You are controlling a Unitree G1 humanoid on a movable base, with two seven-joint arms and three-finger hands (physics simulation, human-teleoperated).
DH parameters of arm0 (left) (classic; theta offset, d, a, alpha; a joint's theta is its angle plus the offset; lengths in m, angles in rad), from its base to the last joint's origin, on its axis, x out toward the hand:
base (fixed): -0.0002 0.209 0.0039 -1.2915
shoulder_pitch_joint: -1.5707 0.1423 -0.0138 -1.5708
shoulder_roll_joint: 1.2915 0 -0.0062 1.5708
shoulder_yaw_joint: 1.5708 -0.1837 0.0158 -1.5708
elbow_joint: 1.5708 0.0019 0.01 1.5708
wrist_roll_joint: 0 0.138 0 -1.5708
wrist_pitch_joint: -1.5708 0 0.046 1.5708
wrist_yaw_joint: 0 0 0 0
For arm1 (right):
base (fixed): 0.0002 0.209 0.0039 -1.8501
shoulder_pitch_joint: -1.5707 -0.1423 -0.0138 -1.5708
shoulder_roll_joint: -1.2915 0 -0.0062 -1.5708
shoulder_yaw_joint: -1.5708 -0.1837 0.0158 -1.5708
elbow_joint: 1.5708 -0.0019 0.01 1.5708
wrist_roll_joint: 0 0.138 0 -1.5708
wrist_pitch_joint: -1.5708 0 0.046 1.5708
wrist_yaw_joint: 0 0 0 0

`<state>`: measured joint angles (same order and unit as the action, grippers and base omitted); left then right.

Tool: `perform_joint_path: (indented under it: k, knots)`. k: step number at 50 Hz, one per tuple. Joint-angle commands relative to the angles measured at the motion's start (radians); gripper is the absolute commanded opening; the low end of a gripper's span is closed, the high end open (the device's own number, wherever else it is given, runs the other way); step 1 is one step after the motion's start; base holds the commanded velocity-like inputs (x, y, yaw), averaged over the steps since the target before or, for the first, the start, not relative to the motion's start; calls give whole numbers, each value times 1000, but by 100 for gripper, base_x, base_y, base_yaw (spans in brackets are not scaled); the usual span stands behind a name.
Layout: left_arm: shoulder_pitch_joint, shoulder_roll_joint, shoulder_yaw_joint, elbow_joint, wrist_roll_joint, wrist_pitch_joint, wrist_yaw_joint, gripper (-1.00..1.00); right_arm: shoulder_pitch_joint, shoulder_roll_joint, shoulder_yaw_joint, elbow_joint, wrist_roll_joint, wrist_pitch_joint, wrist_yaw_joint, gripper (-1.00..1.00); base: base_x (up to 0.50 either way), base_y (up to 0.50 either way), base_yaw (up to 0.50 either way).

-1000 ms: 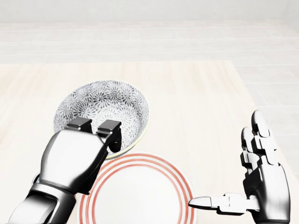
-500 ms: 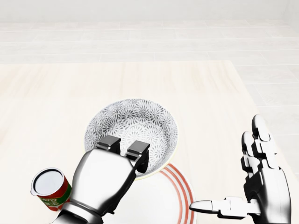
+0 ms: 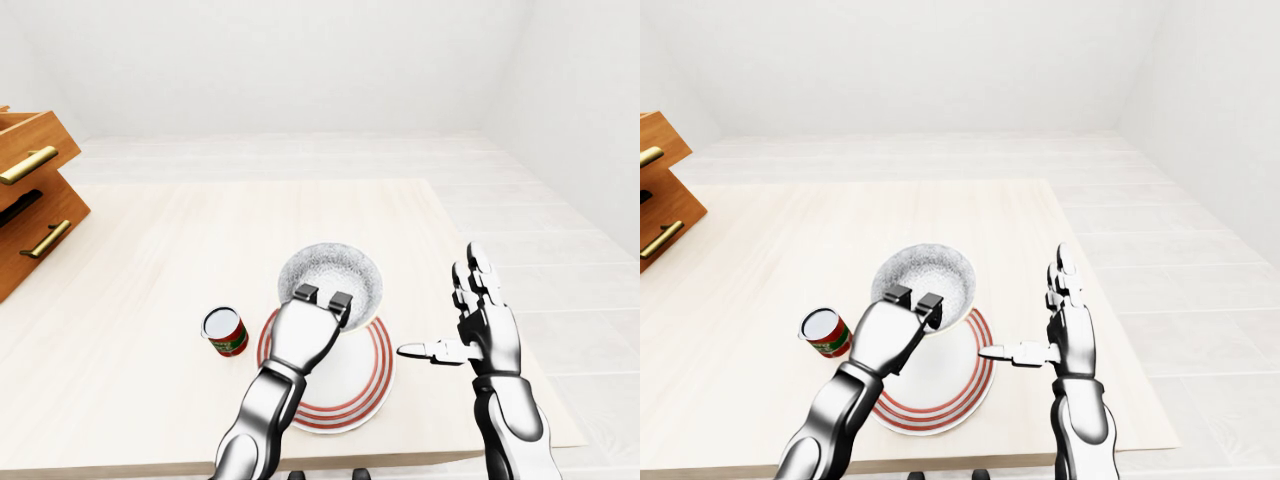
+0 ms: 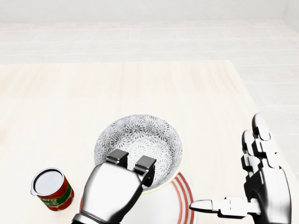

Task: Put the bowl on the plate.

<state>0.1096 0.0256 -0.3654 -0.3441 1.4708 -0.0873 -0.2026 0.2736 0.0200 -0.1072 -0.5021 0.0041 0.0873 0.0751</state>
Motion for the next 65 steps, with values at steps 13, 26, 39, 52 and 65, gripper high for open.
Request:
perform_joint_path:
  k: [13,26,39,52,65]
  knots:
    - [48,17,-31,61,8,0,125,-100,-16,-2,6,-1,-6,0,-3,100,0,0,0]
    - [65,33,-50,74,12,0,147,-100,-7,-2,10,20,-7,0,-5,100,0,0,0]
    - [89,44,-70,83,13,0,172,-100,5,0,12,21,-5,0,-4,100,0,0,0]
    - [96,57,-73,114,17,0,198,-100,14,1,14,10,-6,0,-4,100,0,0,0]
    - [80,62,-58,188,31,0,239,-100,6,-2,16,3,-8,0,-4,100,0,0,0]
